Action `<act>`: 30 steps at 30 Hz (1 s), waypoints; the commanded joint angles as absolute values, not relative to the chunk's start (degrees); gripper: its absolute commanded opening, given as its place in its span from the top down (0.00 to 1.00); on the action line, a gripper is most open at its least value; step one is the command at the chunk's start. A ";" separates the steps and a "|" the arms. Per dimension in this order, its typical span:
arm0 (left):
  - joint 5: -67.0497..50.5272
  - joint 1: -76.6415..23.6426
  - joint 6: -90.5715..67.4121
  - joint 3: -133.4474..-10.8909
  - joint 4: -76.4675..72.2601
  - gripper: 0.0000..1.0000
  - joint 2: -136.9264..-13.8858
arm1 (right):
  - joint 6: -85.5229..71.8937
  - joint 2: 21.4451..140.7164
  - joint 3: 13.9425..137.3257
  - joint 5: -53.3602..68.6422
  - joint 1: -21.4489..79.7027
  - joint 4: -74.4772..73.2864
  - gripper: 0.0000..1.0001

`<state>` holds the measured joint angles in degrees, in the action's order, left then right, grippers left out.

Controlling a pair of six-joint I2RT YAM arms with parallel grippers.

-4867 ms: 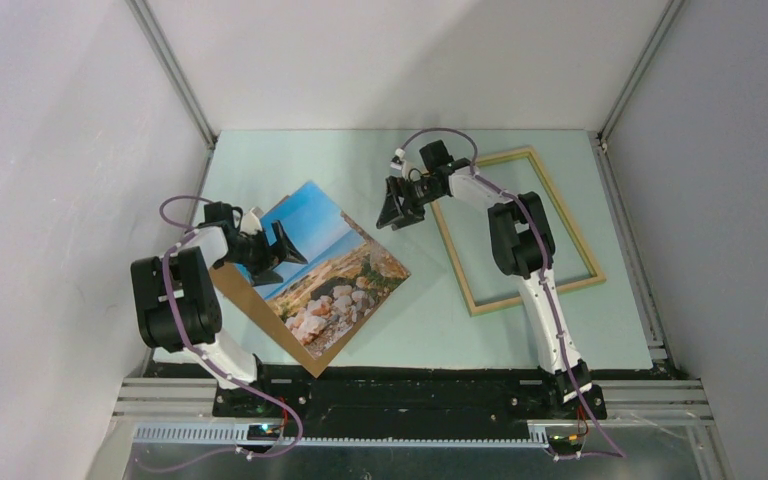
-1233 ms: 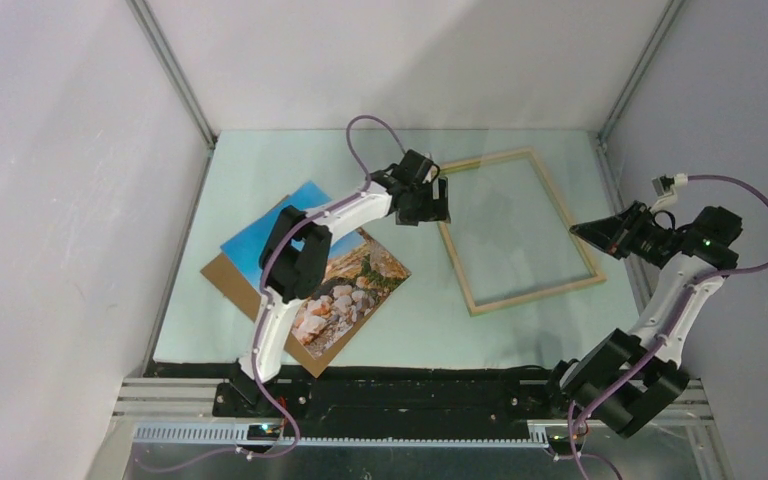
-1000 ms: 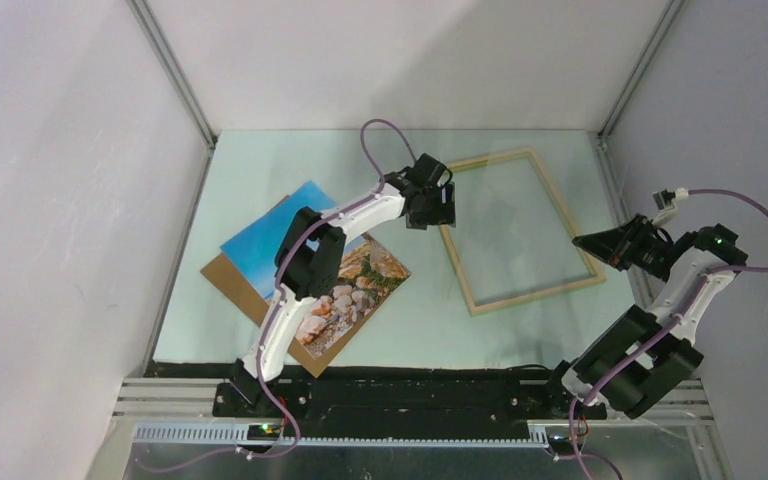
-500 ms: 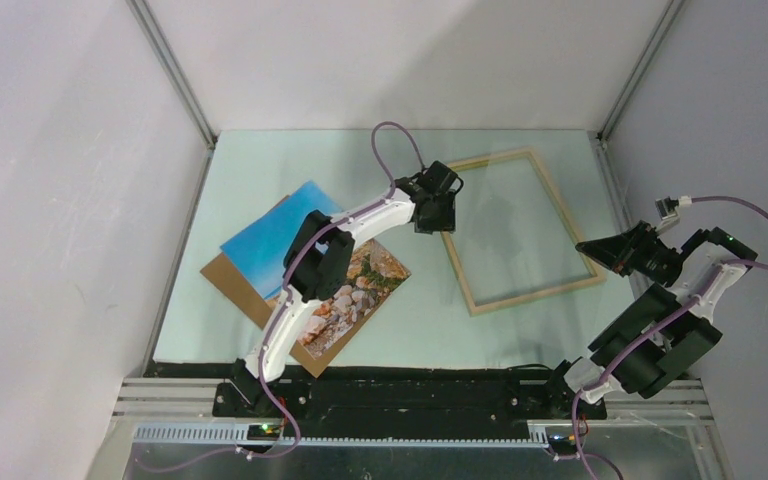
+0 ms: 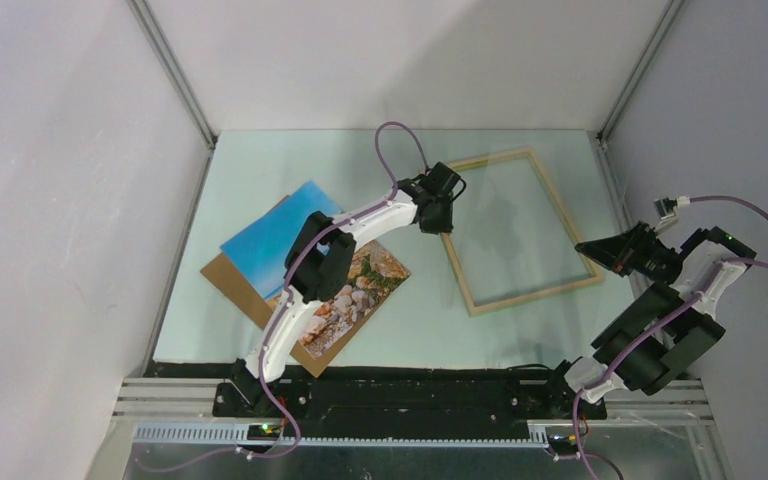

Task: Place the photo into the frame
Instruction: Move the photo frame to the center of the board.

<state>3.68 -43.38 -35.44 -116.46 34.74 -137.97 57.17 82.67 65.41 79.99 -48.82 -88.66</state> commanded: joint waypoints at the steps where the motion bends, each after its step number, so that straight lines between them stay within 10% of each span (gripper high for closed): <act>1: 4.44 -43.54 -32.57 -115.58 35.72 0.68 -135.64 | 59.06 83.06 67.78 81.57 -47.72 -92.05 1.00; 15: 6.99 -39.38 -27.19 -101.78 35.26 0.92 -126.59 | 54.97 87.28 67.81 83.08 -42.18 -86.67 1.00; 30: 5.29 -38.54 -23.05 -93.93 32.31 0.88 -122.49 | 18.00 82.24 62.96 73.06 -31.28 -50.01 1.00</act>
<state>4.82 -38.70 -25.82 -95.79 31.20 -124.79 26.85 82.83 62.89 73.89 -34.26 -59.27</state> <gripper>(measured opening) 0.249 0.009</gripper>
